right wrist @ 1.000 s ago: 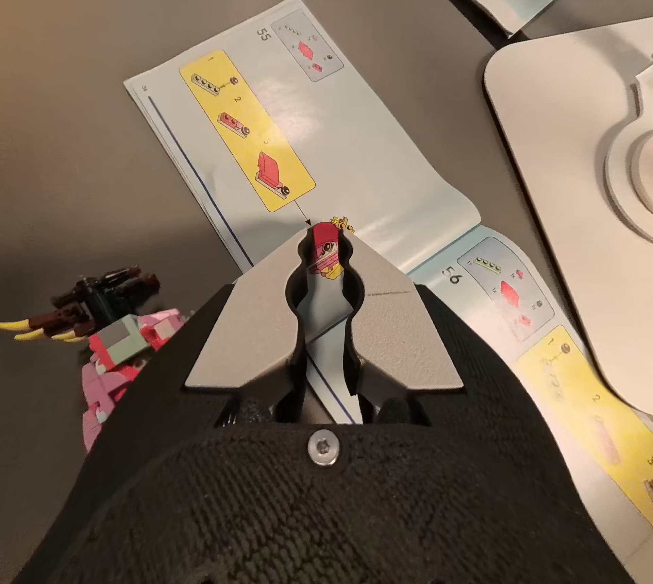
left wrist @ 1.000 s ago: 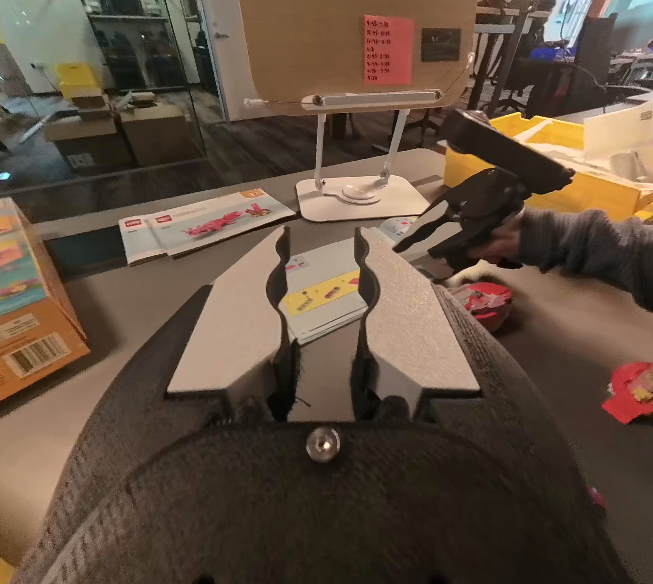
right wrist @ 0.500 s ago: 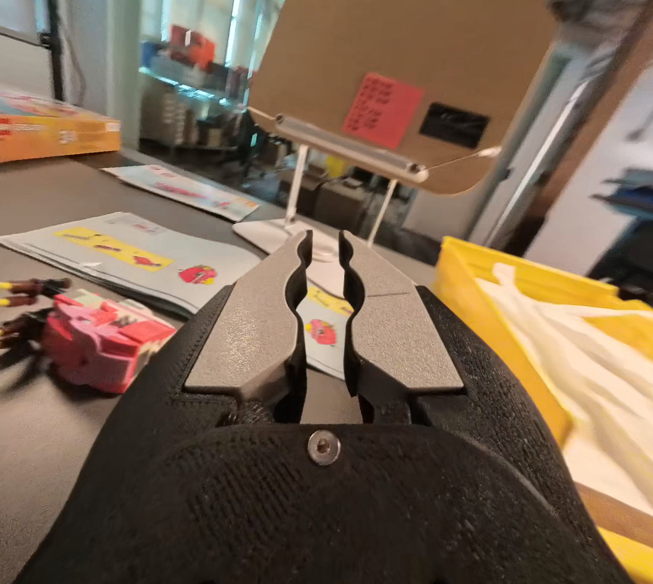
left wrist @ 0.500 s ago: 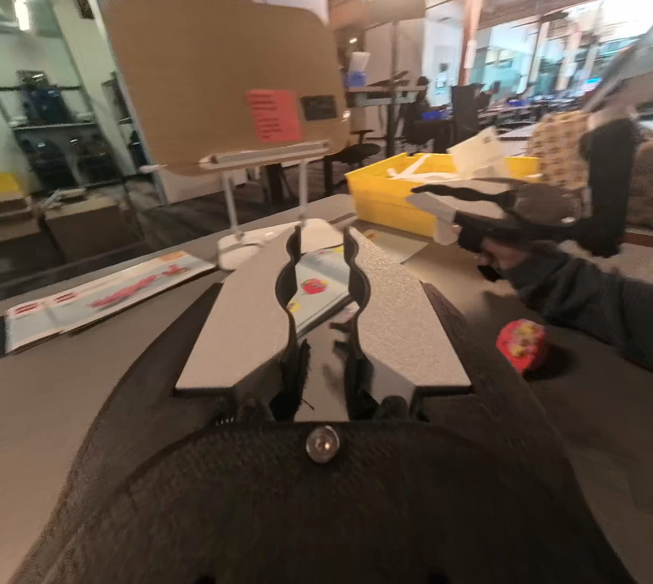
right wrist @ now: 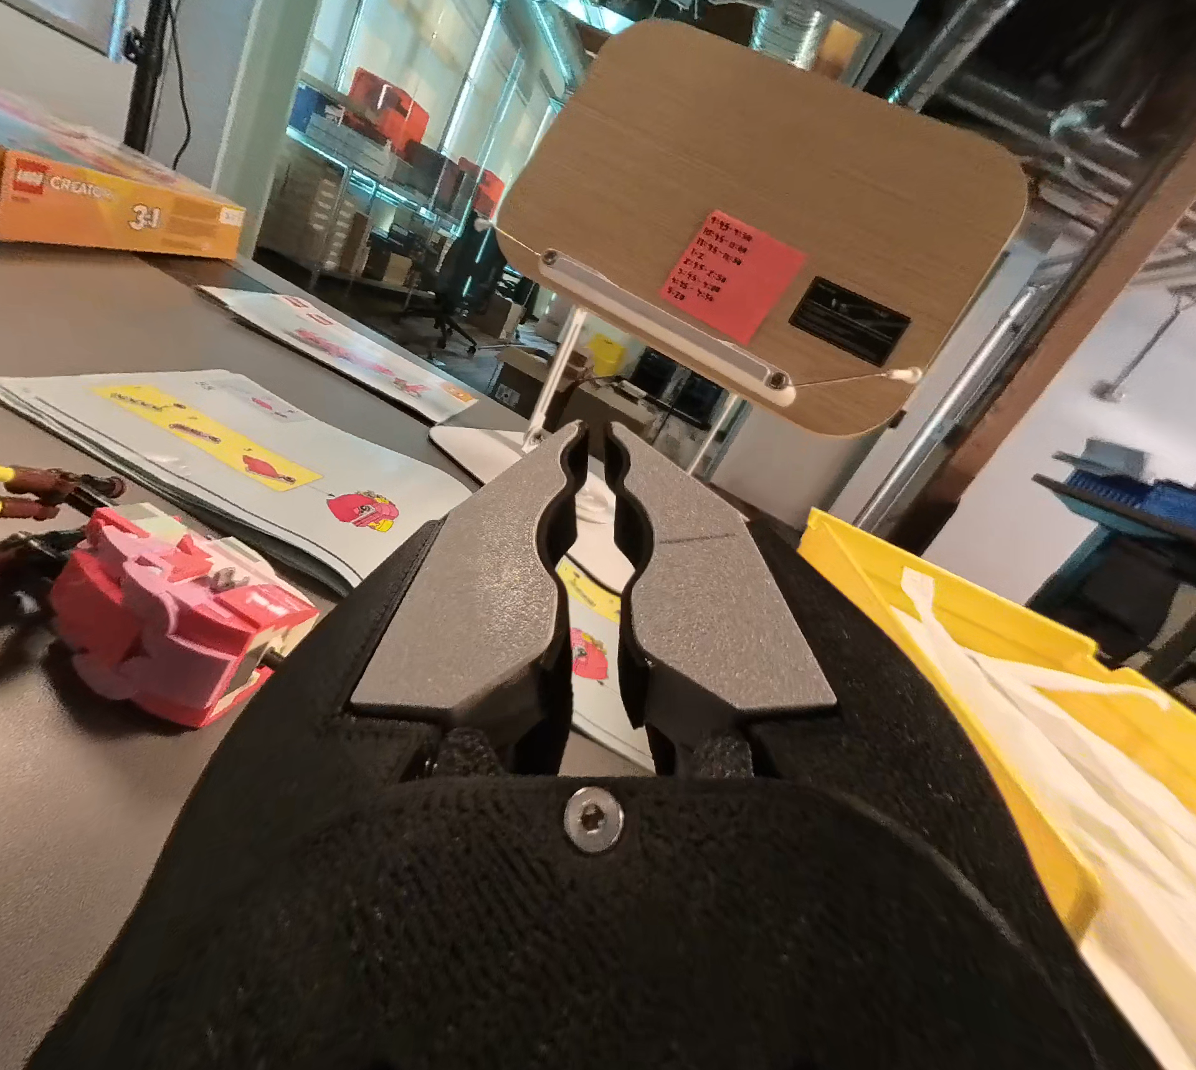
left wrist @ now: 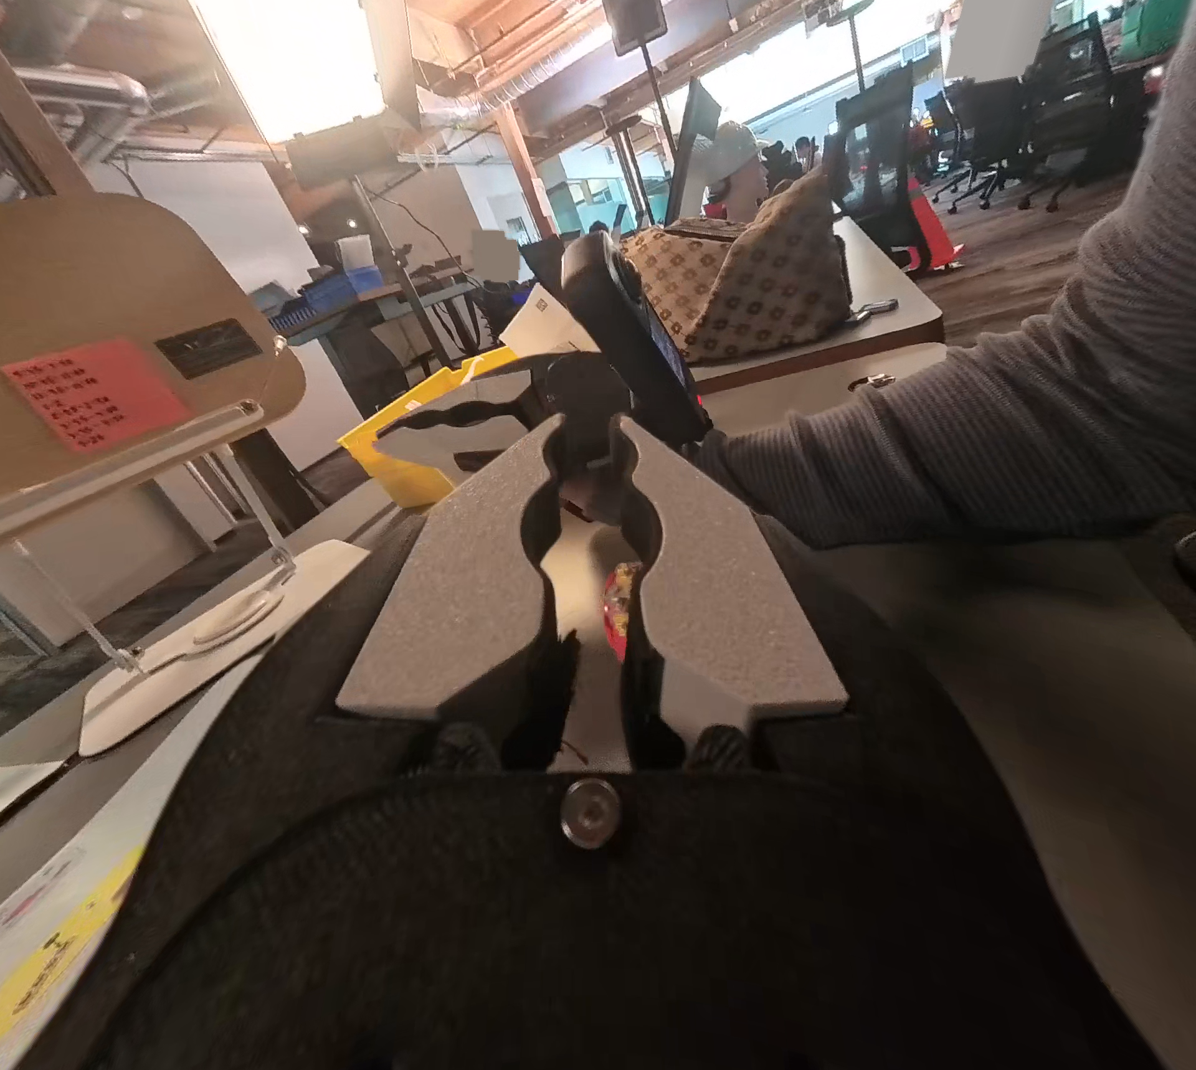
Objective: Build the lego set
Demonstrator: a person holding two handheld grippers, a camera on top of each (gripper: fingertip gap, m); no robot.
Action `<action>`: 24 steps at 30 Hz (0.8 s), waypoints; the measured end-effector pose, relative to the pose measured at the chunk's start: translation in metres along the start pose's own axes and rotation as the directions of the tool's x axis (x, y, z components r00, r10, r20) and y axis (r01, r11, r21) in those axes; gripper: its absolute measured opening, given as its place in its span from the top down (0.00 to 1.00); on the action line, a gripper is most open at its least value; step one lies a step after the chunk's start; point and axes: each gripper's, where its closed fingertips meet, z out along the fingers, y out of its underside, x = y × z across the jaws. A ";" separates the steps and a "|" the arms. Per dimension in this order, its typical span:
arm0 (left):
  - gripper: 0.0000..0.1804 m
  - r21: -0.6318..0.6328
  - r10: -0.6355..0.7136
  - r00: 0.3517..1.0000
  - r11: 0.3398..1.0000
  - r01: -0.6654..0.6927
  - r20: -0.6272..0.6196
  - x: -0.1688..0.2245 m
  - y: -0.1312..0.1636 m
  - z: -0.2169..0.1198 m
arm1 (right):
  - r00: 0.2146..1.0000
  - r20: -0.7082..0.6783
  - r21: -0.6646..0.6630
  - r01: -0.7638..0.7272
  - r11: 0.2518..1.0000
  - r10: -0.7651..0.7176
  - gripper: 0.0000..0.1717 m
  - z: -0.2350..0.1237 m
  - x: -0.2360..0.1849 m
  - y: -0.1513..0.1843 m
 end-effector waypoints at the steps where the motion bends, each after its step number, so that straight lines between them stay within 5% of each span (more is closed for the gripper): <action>1: 0.94 -0.007 0.001 1.000 1.000 -0.001 -0.002 0.001 0.001 0.001 | 1.000 0.001 0.002 -0.019 1.000 0.019 0.98 0.000 0.001 0.001; 16: 0.92 -0.012 -0.103 0.993 0.995 0.104 0.058 -0.023 0.003 -0.003 | 0.987 0.079 0.072 -0.146 0.987 0.140 0.95 -0.004 -0.002 -0.009; 20: 0.80 0.078 -0.111 0.981 0.992 0.100 0.160 -0.052 -0.038 -0.022 | 0.982 0.058 0.076 -0.185 0.980 0.181 0.94 -0.005 0.007 -0.008; 24: 0.76 0.084 -0.170 0.936 0.985 0.152 0.307 -0.089 -0.083 -0.083 | 0.979 0.063 0.075 -0.198 0.977 0.193 0.94 -0.005 0.007 -0.007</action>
